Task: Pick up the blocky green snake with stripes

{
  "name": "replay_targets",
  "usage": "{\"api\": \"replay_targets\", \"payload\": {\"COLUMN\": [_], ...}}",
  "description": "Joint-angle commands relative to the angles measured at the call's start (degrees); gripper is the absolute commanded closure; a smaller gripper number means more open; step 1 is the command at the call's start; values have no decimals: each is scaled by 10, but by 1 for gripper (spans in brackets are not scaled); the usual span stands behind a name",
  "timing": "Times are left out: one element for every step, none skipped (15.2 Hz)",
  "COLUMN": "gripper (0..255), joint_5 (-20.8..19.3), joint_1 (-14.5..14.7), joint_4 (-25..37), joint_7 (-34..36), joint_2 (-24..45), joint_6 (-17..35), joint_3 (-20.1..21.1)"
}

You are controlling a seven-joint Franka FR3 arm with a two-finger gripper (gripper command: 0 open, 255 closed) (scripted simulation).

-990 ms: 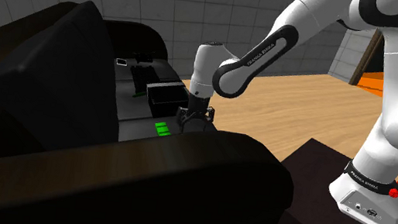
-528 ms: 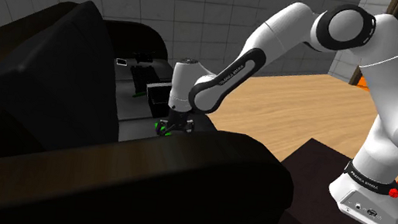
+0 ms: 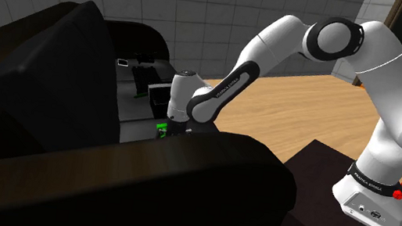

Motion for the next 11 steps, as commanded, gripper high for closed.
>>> {"api": "replay_targets", "payload": {"gripper": [0,0,255,255,255,255,255,255,255,255,255], "joint_5": [-2,-2,-2,-2,-2,-2,-2,-2,-2,-2,-2], "joint_1": [1,1,1,1,1,1,1,1,1,1,1], "joint_4": [4,4,2,2,2,2,2,2,2,3,3], "joint_7": [0,0,0,0,0,0,0,0,0,-1,-1], "joint_2": [10,10,9,9,9,9,9,9,9,10,10], "joint_6": [6,6,7,7,7,7,7,7,7,7,7], "joint_3": [-3,-3,-3,-3,-3,-3,-3,-3,-3,-3,-3]}}
